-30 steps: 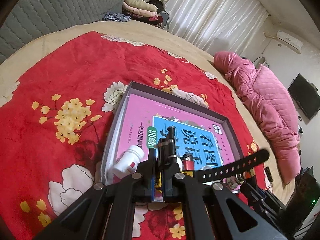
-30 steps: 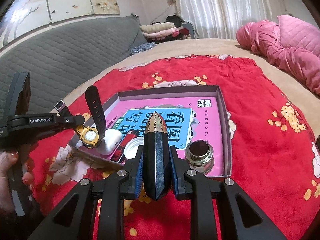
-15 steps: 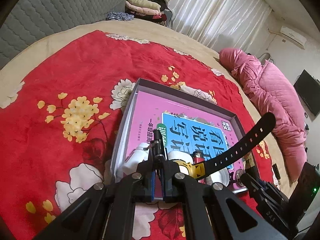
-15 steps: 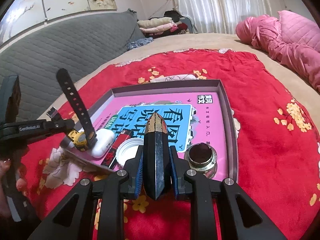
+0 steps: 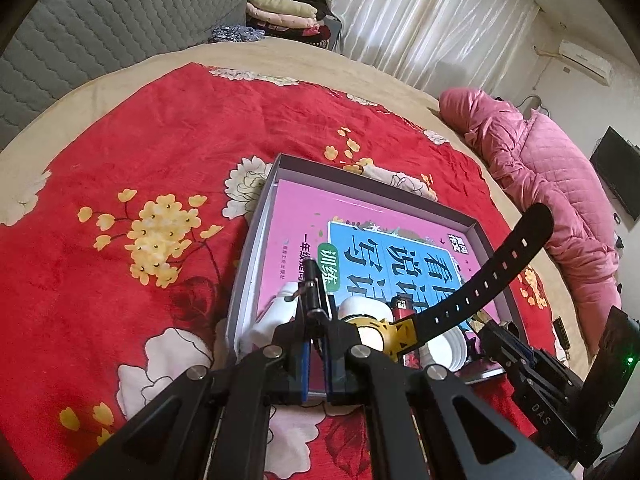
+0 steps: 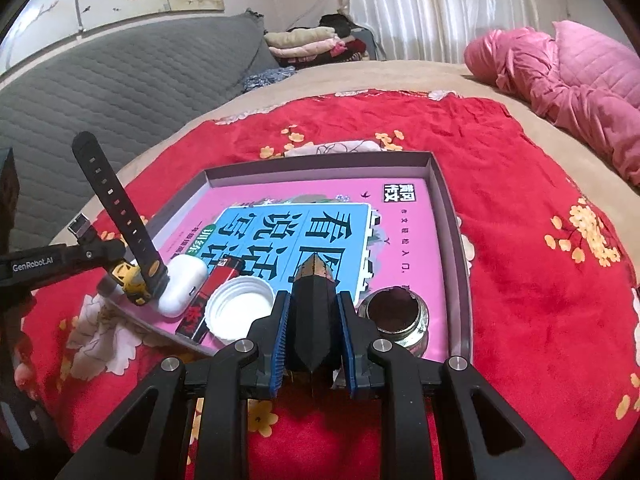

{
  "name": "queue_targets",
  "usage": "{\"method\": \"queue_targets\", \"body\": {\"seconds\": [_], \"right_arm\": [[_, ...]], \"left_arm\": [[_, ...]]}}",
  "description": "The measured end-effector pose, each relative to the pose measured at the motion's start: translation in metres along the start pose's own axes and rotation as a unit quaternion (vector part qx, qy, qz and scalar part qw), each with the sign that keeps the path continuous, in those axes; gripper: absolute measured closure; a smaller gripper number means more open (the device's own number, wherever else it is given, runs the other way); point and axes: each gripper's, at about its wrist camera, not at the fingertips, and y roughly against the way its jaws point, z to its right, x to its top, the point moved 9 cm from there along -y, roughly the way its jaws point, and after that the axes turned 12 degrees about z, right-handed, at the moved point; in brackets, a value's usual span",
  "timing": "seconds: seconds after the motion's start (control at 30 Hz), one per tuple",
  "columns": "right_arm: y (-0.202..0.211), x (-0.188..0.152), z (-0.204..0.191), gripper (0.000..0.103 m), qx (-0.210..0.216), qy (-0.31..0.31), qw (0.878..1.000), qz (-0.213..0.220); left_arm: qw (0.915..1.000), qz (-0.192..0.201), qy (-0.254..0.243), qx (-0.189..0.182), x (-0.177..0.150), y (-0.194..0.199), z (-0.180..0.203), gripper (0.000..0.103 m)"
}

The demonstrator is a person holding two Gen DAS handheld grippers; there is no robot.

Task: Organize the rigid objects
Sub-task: 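Lift the wristwatch over the box wall with the left gripper, then lower the wristwatch into the box beside the pill bottle and open the left gripper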

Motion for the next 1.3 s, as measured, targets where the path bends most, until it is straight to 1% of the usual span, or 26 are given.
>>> {"method": "queue_targets", "body": {"seconds": [0.37,0.7,1.1,1.3], "right_arm": [[-0.002,-0.002,0.0,0.08,0.001,0.001,1.0,-0.005],[-0.003,-0.003,0.0,0.08,0.003,0.0,1.0,-0.006],[-0.003,-0.004,-0.002,0.079,0.009,-0.012,1.0,-0.005],[-0.004,-0.002,-0.004,0.077,0.018,-0.022,1.0,-0.005]], "left_arm": [[0.9998,-0.002,-0.016,0.007,0.0,-0.001,0.0,0.098],[0.9998,-0.006,-0.007,0.019,-0.002,-0.004,-0.011,0.096],[0.9998,0.0,-0.008,0.016,0.001,0.0,-0.011,0.096],[0.9996,0.007,-0.006,0.028,0.003,0.001,-0.013,0.096]]}}
